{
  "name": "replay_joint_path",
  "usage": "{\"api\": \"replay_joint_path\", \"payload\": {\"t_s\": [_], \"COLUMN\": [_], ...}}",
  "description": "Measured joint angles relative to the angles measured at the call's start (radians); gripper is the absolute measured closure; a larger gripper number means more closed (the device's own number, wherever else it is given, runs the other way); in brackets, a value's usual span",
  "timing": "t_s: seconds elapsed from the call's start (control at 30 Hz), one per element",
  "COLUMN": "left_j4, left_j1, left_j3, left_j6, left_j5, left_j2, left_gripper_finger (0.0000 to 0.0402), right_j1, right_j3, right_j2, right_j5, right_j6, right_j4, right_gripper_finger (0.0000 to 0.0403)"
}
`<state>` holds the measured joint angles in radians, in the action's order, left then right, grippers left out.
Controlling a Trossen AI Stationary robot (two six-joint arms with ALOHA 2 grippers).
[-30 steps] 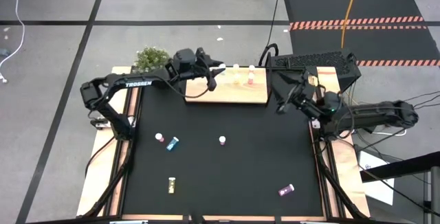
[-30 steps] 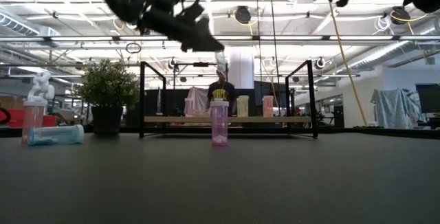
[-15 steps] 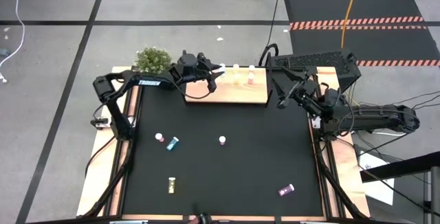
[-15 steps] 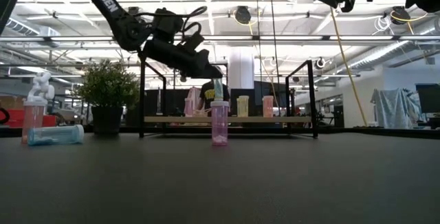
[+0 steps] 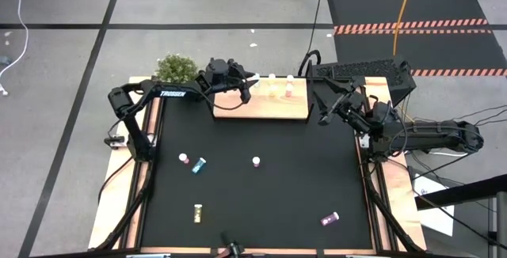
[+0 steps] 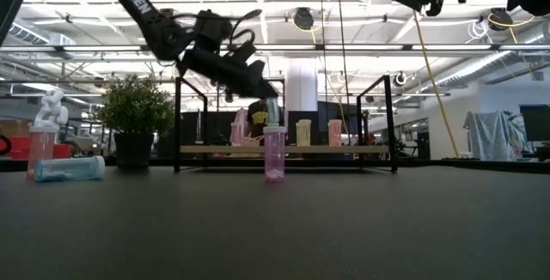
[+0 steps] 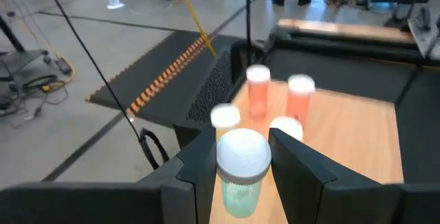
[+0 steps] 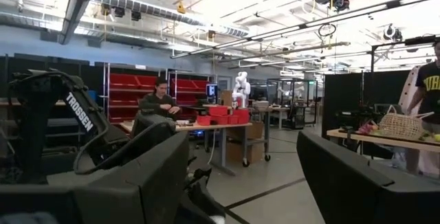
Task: Pick and place medicine bottles onto shelf by color
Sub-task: Put the right blue pill bottle on the shelf aligned with the other blue pill bottle
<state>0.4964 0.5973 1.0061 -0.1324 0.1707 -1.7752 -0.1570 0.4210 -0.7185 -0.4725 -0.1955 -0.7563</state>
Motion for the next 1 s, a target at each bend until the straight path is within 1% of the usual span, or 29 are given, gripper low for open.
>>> {"api": "replay_joint_path", "payload": {"t_s": [0.07, 0.13, 0.23, 0.3, 0.47, 0.53, 0.63, 0.8, 0.9, 1.0], "left_j4": [-0.026, -0.088, -0.197, -0.226, -0.207, -0.177, -0.177, -0.174, -0.170, -0.137], "left_j1": [-0.012, -0.029, -0.064, -0.086, -0.144, -0.178, -0.223, -0.279, -0.300, -0.308], "left_j3": [0.049, 0.096, 0.154, 0.185, 0.214, 0.214, 0.214, 0.213, 0.213, 0.213], "left_j6": [0.012, 0.001, -0.020, 0.029, 0.206, 0.232, 0.243, 0.260, 0.339, 0.386], "left_j5": [-0.038, -0.083, -0.206, -0.303, -0.534, -0.624, -0.735, -0.835, -0.898, -0.927], "left_j2": [0.004, 0.008, 0.004, 0.004, 0.007, 0.007, 0.007, 0.007, -0.019, -0.059], "left_gripper_finger": [0.0275, 0.0275, 0.0275, 0.0275, 0.0275, 0.0275, 0.0275, 0.0275, 0.0275, 0.0275], "right_j1": [0.000, 0.000, 0.000, 0.000, 0.000, 0.000, 0.000, -0.009, -0.022, -0.037], "right_j3": [0.000, 0.000, 0.000, 0.000, 0.000, 0.000, 0.000, 0.000, 0.000, 0.001], "right_j2": [0.000, 0.000, 0.000, 0.000, 0.000, 0.001, 0.005, 0.021, 0.037, 0.055], "right_j5": [0.001, 0.001, 0.001, 0.001, 0.004, 0.004, 0.005, 0.005, 0.005, 0.005], "right_j6": [0.000, -0.002, -0.006, -0.008, -0.031, -0.036, -0.052, -0.079, -0.079, -0.079], "right_j4": [0.000, 0.000, -0.001, -0.001, -0.001, -0.001, 0.001, 0.006, 0.019, 0.077], "right_gripper_finger": [0.0135, 0.0135, 0.0135, 0.0135, 0.0135, 0.0135, 0.0135, 0.0135, 0.0135, 0.0135]}}
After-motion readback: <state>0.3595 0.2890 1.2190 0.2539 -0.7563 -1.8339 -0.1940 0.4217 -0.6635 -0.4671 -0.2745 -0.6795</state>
